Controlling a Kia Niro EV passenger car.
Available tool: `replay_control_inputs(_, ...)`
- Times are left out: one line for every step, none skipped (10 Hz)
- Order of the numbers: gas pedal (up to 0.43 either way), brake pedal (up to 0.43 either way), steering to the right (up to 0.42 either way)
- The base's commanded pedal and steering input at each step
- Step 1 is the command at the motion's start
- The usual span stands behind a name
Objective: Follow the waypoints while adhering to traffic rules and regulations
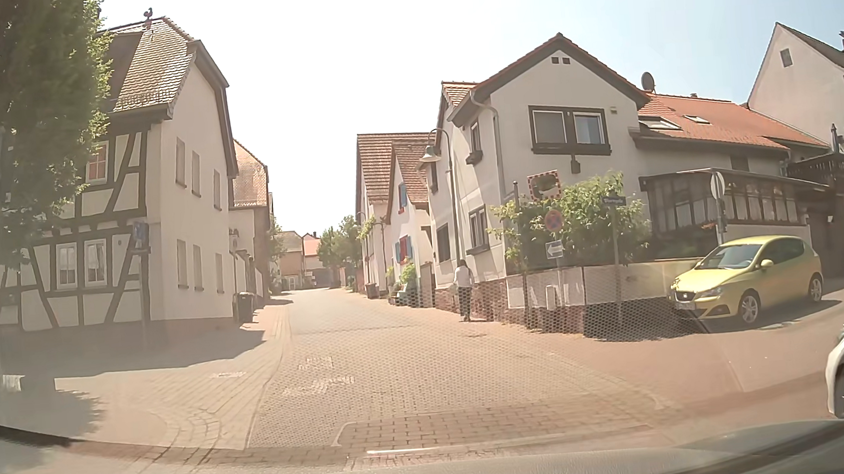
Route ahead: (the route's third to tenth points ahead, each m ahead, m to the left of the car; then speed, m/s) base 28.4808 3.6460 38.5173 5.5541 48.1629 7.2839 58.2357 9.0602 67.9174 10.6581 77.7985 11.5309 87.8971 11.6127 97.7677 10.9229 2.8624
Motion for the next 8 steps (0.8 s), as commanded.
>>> replay_control_inputs(0.028,0.0,-0.025)
replay_control_inputs(0.028,0.0,-0.023)
replay_control_inputs(0.028,0.0,-0.021)
replay_control_inputs(0.047,0.0,-0.022)
replay_control_inputs(0.079,0.0,-0.027)
replay_control_inputs(0.11,0.0,-0.031)
replay_control_inputs(0.157,0.0,-0.036)
replay_control_inputs(0.189,0.0,-0.036)
